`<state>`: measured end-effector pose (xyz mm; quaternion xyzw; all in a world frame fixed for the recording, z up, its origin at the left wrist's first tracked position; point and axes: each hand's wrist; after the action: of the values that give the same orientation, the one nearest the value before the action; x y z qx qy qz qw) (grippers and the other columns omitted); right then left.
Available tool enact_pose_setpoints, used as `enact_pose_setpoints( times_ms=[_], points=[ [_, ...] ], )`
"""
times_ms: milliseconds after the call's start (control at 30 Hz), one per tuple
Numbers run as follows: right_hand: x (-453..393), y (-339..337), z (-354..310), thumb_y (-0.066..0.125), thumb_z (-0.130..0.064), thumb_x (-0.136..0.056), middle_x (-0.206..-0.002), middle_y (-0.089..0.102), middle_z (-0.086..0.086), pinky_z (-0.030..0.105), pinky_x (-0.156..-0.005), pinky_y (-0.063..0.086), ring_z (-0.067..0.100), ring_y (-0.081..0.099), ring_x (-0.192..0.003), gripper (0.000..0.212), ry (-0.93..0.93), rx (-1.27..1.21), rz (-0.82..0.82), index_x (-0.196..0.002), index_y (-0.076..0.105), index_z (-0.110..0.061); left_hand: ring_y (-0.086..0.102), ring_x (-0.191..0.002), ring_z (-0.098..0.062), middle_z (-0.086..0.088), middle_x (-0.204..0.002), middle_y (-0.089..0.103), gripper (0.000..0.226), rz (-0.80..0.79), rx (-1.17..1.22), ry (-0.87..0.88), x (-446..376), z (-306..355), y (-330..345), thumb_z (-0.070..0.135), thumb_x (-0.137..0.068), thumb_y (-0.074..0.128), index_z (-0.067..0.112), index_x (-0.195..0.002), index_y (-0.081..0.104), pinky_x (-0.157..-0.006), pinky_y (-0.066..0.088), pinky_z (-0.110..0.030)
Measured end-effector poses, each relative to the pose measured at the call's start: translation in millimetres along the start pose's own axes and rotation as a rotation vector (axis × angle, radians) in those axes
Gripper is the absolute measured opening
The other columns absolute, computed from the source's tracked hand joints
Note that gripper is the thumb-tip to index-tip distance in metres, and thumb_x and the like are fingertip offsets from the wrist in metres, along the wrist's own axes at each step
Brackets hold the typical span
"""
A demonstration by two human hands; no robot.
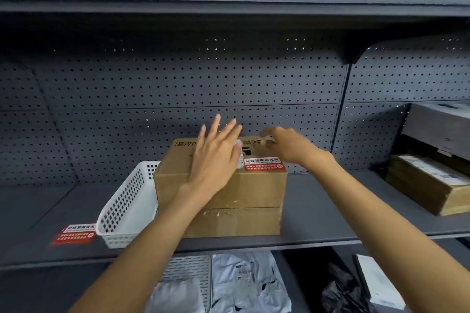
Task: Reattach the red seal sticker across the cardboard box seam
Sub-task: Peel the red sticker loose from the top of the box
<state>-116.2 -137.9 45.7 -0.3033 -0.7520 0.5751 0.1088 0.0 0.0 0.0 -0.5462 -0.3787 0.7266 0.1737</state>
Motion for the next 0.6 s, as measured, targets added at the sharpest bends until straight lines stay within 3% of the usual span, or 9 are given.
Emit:
enact_pose_setpoints(
  times_ms=[133,267,400,500,600],
  points=[
    [3.8,2.3,24.0,0.041,-0.031,-0.099,-0.128,0.065,0.011,0.049,-0.096,0.051,0.033,0.063,-0.112,0.036,0.091,0.027,-0.083,-0.128,0.061,-0.022,0.037,-0.140,-0.020,0.003,-0.139,0.057,0.036,-0.135,0.078,-0.037,13.3,3.6,11.7,0.032,-0.100,0.043,0.019,-0.126,0.064,-0.112,0.029,-0.041],
    [5.0,12.3,36.4,0.044,-0.029,-0.098,-0.127,0.066,0.008,0.046,-0.090,0.051,0.032,0.063,-0.113,0.035,0.097,0.062,-0.057,-0.130,0.060,-0.028,0.056,-0.123,-0.015,0.006,-0.132,0.063,0.037,-0.101,0.080,-0.072,23.2,6.3,13.1,0.035,-0.101,0.040,0.024,-0.125,0.065,-0.092,0.046,-0.032],
    [7.8,14.5,42.4,0.056,-0.028,-0.093,-0.119,0.071,0.003,0.038,-0.076,0.047,0.030,0.066,-0.107,0.029,0.075,0.076,0.054,-0.120,0.068,-0.030,0.064,-0.107,-0.018,0.008,-0.127,0.066,0.044,-0.120,0.078,-0.120,22.4,11.2,11.8,0.049,-0.099,0.034,0.028,-0.121,0.066,-0.077,0.047,-0.029],
    [9.9,12.1,42.0,0.057,-0.021,-0.091,-0.108,0.071,0.003,0.034,-0.068,0.043,0.031,0.067,-0.098,0.020,0.059,0.090,0.120,-0.099,0.073,-0.030,0.062,-0.109,-0.018,0.009,-0.130,0.063,0.043,-0.139,0.034,-0.129,22.6,12.6,10.4,0.051,-0.096,0.039,0.029,-0.125,0.063,-0.077,0.045,-0.030],
    [8.5,10.0,42.5,0.054,-0.013,-0.090,-0.101,0.073,0.001,0.032,-0.065,0.043,0.029,0.069,-0.090,0.025,0.058,0.074,0.119,-0.082,0.069,-0.032,0.061,-0.112,-0.017,0.009,-0.132,0.062,0.043,-0.136,0.005,-0.120,25.1,15.0,8.2,0.050,-0.095,0.044,0.028,-0.128,0.061,-0.081,0.047,-0.031]
  ],
)
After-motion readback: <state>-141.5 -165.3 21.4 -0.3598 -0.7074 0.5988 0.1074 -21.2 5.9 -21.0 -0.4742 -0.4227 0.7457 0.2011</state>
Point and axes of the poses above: each hand's wrist, its own x-axis away from the middle knuckle, its own y-axis out of the palm, z = x × y
